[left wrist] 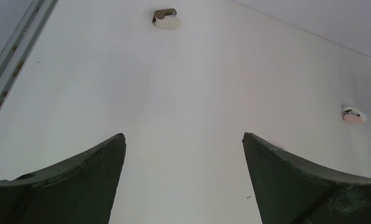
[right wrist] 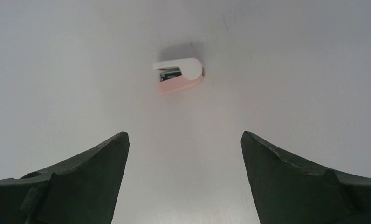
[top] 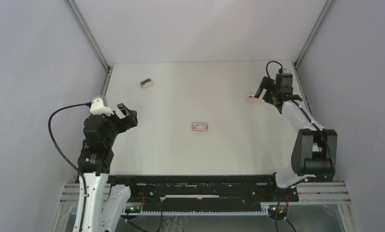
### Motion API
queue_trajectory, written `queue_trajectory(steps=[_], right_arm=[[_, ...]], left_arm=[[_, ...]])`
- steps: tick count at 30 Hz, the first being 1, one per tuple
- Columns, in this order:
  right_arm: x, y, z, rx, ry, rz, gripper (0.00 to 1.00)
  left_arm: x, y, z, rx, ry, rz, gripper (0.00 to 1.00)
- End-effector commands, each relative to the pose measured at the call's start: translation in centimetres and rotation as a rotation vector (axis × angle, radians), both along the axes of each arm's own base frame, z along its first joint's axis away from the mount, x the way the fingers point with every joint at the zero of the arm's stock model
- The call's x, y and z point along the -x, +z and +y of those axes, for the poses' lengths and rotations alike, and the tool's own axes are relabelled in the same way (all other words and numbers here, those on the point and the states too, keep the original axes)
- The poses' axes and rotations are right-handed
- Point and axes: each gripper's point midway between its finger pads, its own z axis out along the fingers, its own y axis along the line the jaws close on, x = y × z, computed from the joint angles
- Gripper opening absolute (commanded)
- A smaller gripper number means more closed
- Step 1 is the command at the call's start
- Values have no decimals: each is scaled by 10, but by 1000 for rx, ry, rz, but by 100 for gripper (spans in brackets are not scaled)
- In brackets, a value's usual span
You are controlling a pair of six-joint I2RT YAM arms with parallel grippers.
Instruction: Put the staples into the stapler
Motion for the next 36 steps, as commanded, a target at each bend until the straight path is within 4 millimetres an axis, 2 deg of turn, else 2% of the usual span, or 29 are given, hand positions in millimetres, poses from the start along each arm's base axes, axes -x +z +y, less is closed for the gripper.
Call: queue_trajectory(steps=[1,5,9,14,23,29,36], right_arm=[[-29,-1,-2,-37,46,10,90],[-49,-20,4,-93,83,60,91],[-65,-27,16,-124,134,79,90],[-67,-40,17,-91,142,120,89],[-71,-46,22,-117,173,136,88],[-70,-51,23,-67,164,162,86],[-83,-56,29,-14,175,183,85]], left_arm=[[-6,-3,0,-5,-8,-5,100],[-11,-13,-1,4,-12,30,100],[-13,-20,0,2,-5,59,100],[-13,-21,4,-9,15,66,100],[-15,-25,-2,7,-16,84,100],[-14,-24,-2,5,-17,77,100],[-15,-24,-2,7,-17,81,100]])
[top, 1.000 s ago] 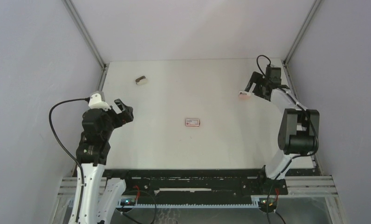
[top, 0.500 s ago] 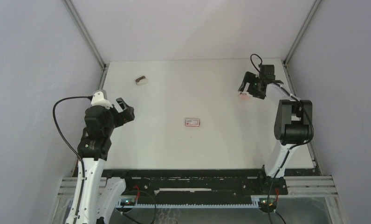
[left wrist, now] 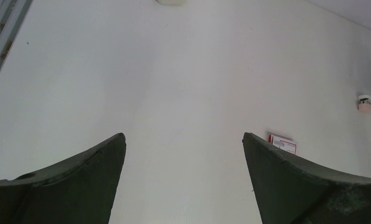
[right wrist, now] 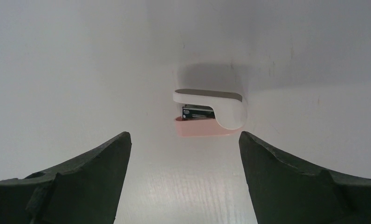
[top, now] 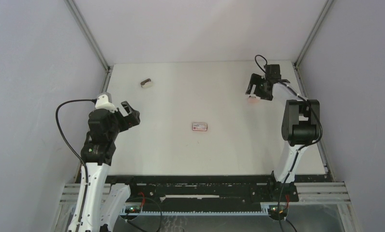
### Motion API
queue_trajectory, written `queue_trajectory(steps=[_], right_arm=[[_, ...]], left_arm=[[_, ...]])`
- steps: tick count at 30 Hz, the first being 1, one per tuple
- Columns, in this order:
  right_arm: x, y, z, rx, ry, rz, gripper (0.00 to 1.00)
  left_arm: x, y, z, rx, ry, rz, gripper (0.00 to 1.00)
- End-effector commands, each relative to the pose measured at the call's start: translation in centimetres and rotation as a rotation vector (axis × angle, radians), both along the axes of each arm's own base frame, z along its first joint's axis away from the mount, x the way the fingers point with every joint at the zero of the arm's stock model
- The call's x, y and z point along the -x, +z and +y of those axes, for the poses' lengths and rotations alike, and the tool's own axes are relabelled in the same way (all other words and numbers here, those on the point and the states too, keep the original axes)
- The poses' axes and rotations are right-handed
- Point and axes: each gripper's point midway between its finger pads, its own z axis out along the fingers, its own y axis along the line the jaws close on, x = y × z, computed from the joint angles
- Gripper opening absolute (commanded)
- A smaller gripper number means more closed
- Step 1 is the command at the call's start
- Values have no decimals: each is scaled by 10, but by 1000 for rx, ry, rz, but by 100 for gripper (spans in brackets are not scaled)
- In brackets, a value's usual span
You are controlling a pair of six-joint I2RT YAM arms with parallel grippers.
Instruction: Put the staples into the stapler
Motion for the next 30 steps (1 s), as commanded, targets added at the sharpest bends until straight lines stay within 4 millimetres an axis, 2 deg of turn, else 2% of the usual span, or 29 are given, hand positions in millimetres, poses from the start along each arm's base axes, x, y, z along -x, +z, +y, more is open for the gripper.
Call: queue_trajectory(steps=[1,6,17,23,27,30], right_arm=[[-18,9,-1,79,15,-23,86],[-20,-4,-9,140,-23,23,86],[-24,-9,-25,206,-70,46,87],[-27,-13,-27,170,-68,54,86],[-30,-15,-23,164,-36,62,82],[-30,-16,-19,175,-14,63,74]], left_arm=[[-3,-2,-1,4,-11,-11,100],[-4,-4,-3,9,-20,-3,100],[-3,-2,-4,10,-25,-9,100],[-4,-4,-7,19,-38,-2,100],[-5,-5,-7,21,-40,3,100],[-5,-6,-7,20,-40,6,100]])
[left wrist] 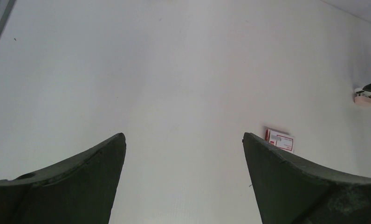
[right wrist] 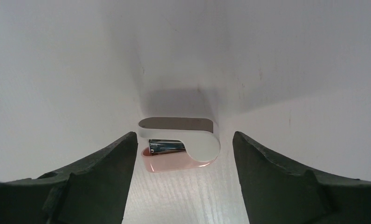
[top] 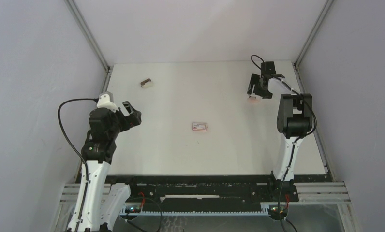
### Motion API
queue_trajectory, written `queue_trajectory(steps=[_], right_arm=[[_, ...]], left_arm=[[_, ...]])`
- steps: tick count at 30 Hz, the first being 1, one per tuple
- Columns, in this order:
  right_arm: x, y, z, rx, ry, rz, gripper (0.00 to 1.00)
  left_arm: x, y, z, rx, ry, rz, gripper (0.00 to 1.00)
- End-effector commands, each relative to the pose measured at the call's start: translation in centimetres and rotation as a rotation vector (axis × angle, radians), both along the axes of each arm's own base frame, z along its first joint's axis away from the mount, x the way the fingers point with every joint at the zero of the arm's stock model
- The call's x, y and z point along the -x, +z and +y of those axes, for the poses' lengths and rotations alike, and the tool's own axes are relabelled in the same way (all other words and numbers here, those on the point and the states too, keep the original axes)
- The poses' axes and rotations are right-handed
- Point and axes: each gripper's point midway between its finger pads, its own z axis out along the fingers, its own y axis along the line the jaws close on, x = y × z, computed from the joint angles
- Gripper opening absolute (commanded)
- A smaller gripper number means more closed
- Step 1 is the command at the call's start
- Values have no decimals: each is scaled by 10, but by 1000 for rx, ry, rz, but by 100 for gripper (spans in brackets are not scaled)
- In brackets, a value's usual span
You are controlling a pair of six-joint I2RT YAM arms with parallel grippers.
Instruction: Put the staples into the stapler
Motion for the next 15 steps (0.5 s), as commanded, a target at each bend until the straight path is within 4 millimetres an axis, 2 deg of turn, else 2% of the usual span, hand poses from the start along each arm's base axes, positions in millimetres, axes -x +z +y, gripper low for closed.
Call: queue_trajectory(steps=[1,9,15], right_arm=[[-10,11,3,16,39,-28,72],[-5,6,7,29,68,0,52],[7,1,19,41,123,25,39]], left_arm=[[-4,-2,-1,7,-9,-11,100],[-3,-1,-1,8,-10,-13,100],[-3,-1,-2,9,-14,-13,100]])
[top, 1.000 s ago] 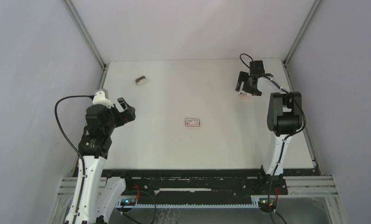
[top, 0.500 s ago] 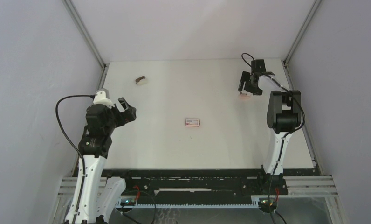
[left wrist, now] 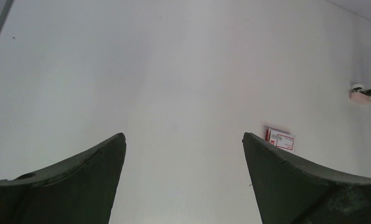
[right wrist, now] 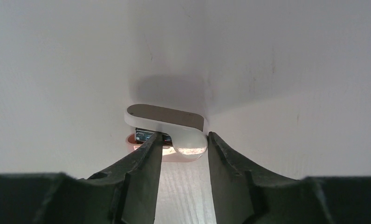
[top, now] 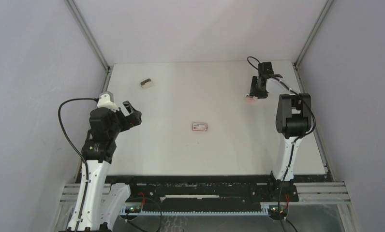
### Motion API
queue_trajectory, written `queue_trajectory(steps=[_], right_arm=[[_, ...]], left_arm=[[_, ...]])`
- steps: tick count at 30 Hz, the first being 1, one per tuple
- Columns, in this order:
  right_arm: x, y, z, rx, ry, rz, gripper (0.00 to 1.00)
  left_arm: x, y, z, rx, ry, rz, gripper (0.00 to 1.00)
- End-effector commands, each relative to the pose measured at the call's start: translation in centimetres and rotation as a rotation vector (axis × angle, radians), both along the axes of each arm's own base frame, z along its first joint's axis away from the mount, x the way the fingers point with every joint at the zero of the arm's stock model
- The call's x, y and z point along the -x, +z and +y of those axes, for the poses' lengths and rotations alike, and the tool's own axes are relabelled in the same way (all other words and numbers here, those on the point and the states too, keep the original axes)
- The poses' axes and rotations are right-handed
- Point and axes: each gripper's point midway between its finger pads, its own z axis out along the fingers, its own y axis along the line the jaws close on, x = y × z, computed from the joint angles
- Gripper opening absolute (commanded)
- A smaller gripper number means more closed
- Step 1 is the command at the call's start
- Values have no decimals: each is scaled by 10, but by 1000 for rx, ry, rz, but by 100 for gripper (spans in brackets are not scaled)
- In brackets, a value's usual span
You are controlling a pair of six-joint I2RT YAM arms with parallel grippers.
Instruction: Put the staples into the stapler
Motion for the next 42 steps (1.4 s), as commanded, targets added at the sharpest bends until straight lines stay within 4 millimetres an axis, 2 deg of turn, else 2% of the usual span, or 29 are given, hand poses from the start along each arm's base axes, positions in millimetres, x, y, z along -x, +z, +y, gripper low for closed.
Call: queue_trajectory(steps=[1,8,11,15,19,21,25,27,30,35,42], right_arm=[[2,4,12,17,68,-6,38],[12,11,42,-31,149,-14,30],[25,14,63,-56,200,-8,30],[54,21,98,-103,292,-1,29],[92,21,132,-149,387,35,27],[112,19,145,-157,437,58,27],[151,19,163,-191,503,97,26],[165,23,170,-227,527,98,26],[182,33,175,-286,547,98,26],[208,49,186,-397,597,103,27],[241,70,201,-516,666,109,27]], left_arm=[[-2,2,-2,8,-13,-24,100],[-1,4,-1,6,-5,-37,100],[0,9,-12,20,-40,-67,100],[4,14,-59,72,-159,-107,99],[11,0,-138,138,-393,-166,99],[15,-9,-173,109,-516,-193,99],[23,-30,-224,-58,-734,-302,99],[27,-39,-241,-107,-825,-368,100],[30,-46,-260,-94,-914,-449,100],[32,-65,-286,-102,-1038,-474,100],[45,-65,-320,-27,-1180,-472,100]])
